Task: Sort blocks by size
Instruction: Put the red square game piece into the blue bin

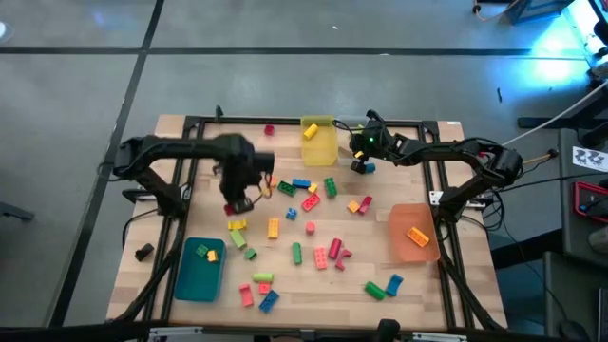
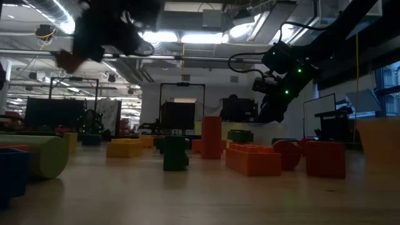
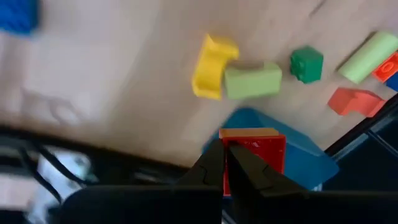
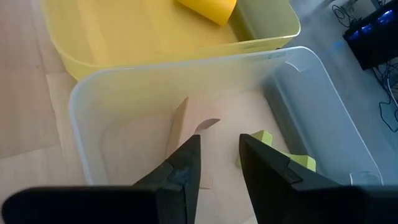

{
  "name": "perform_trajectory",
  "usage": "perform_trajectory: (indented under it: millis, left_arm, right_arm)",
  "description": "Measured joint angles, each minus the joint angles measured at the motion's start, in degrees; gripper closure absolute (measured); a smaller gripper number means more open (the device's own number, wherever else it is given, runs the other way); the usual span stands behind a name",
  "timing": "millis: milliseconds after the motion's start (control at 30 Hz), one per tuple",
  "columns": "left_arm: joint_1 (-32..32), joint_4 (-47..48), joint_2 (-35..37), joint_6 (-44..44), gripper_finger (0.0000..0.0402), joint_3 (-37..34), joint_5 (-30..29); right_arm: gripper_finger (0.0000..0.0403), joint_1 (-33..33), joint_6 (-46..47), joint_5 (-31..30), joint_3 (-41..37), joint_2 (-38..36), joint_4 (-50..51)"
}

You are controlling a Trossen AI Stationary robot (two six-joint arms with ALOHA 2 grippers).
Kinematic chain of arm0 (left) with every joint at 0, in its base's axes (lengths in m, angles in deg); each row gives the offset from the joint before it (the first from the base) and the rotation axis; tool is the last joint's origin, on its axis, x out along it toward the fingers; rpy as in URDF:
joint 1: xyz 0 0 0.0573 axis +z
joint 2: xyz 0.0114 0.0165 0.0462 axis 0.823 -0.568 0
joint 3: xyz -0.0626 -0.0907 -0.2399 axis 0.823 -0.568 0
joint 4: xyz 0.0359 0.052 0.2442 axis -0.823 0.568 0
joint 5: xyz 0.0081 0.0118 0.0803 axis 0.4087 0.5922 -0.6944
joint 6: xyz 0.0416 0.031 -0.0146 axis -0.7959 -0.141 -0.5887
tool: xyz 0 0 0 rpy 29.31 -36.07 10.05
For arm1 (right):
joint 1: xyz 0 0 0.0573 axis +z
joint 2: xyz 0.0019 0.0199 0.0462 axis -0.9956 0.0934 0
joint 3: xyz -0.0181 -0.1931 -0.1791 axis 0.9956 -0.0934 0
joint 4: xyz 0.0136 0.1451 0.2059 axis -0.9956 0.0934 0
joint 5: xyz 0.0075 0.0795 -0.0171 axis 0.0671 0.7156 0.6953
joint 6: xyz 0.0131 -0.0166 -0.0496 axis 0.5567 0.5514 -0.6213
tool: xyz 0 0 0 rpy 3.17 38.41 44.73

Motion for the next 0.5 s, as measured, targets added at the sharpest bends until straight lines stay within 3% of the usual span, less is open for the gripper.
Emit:
perform_trajectory:
  millis: [267, 500]
  left_arm:
    - [-18.3, -0.9, 0.2, 22.6, 0.0401, -4.6, -0.1]
    - [-28.9, -1.1, 0.2, 36.6, 0.0401, -7.4, 1.5]
  right_arm:
    - [0.0290, 0.0, 0.0, 0.0, 0.0, 0.0, 0.0]
    - [0.0290, 0.0, 0.0, -0.1, 0.0, 0.0, 0.0]
